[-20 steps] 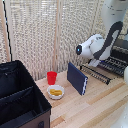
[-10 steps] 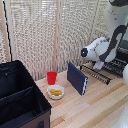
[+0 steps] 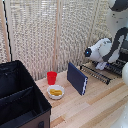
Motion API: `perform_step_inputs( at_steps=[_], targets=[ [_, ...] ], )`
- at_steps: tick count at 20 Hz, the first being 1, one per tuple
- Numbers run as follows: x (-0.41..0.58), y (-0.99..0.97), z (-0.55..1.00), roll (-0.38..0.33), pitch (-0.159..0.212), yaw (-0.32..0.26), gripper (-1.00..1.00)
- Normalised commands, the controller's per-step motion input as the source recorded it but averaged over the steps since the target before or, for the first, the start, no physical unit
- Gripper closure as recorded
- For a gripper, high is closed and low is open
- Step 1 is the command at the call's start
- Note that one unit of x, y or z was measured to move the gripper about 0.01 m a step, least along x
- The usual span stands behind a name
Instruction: Gently stretch your hand towards the oven tray's handle, obtaining a firm grip, and draw it cautiously out of the oven. Transition your grip to the hot dog bowl, gingerly seizing the edge, and elevate it from the surface. Hover the bowl over the tray, delicately lower it, and temper your grip, establishing the bowl's equilibrium.
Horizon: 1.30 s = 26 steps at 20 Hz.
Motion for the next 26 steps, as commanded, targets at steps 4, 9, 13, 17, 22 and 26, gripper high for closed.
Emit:
perform_step_inputs(
  at_steps=[4,9,13,17,22,26],
  targets=[
    [-0.003,0.18,0.00,-0.174,0.000,0.000,1.00],
    [-0.025,0.22,0.00,-0.214,0.000,0.000,1.00],
    [-0.079,0.09,-0.01,-0.144,0.000,0.000,1.00],
    [-0.015,-0.44,0.00,0.280,0.049,-0.001,1.00],
    [0.015,-0.41,0.02,0.340,0.137,0.062,1.00],
    [0.000,-0.33,0.08,0.244,0.141,0.111,1.00]
  ],
)
